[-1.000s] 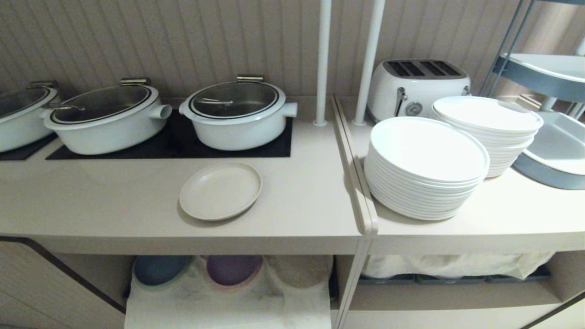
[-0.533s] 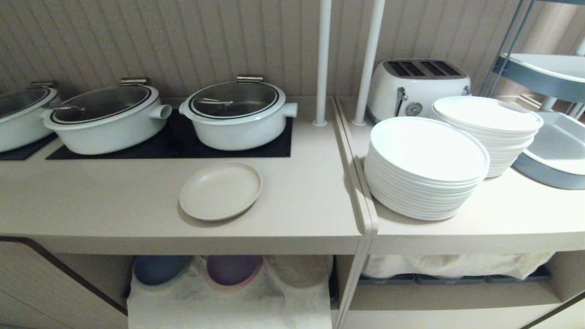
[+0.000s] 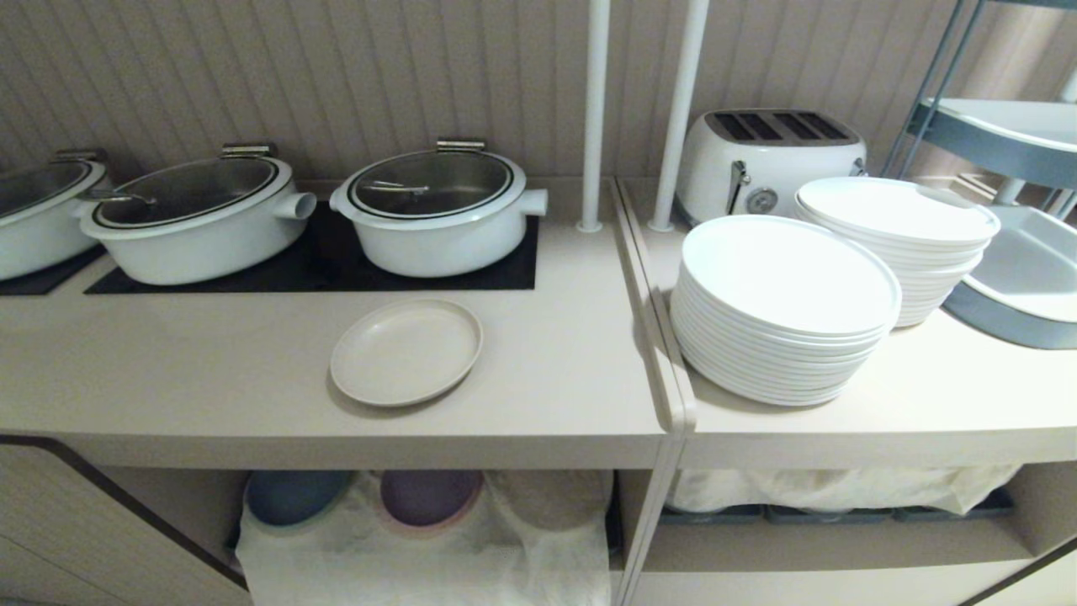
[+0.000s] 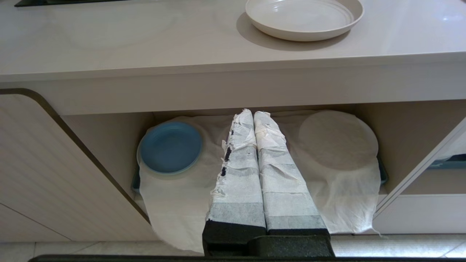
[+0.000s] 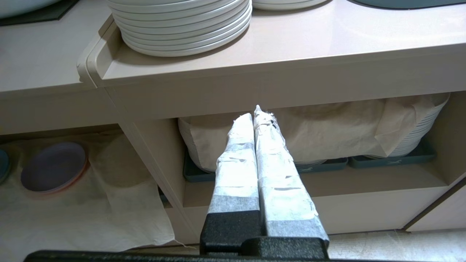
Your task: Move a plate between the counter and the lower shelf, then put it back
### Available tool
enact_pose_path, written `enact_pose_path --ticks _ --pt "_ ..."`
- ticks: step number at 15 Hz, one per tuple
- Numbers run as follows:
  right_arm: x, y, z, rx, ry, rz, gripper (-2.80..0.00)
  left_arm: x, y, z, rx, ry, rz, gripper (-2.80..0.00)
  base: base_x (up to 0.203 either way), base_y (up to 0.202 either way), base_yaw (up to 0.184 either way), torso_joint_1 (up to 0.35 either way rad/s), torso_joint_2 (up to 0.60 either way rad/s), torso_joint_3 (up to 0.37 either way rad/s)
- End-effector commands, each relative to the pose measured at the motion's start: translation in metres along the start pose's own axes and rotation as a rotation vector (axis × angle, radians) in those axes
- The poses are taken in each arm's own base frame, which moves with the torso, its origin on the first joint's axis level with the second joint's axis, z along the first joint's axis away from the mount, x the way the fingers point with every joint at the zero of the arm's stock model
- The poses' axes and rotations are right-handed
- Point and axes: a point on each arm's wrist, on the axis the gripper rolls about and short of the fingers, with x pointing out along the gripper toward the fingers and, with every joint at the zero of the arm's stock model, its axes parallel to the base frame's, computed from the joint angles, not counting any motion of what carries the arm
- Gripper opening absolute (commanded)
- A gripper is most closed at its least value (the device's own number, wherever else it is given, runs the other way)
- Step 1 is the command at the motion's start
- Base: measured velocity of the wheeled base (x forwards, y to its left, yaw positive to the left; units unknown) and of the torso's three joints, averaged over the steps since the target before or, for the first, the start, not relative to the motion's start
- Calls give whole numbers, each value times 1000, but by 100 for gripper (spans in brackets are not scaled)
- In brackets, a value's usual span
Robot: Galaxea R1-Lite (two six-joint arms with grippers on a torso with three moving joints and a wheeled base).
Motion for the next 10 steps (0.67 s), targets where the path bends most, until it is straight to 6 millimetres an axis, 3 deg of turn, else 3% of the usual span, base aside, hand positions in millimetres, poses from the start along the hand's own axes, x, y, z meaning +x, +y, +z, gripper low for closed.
enact_pose_path --ticks 1,10 --pt "0 0 0 0 0 0 -280 0 0 0 0 -1 1 -280 0 0 0 0 0 0" --pt "0 0 0 0 0 0 -280 0 0 0 0 -1 1 -280 0 0 0 0 0 0"
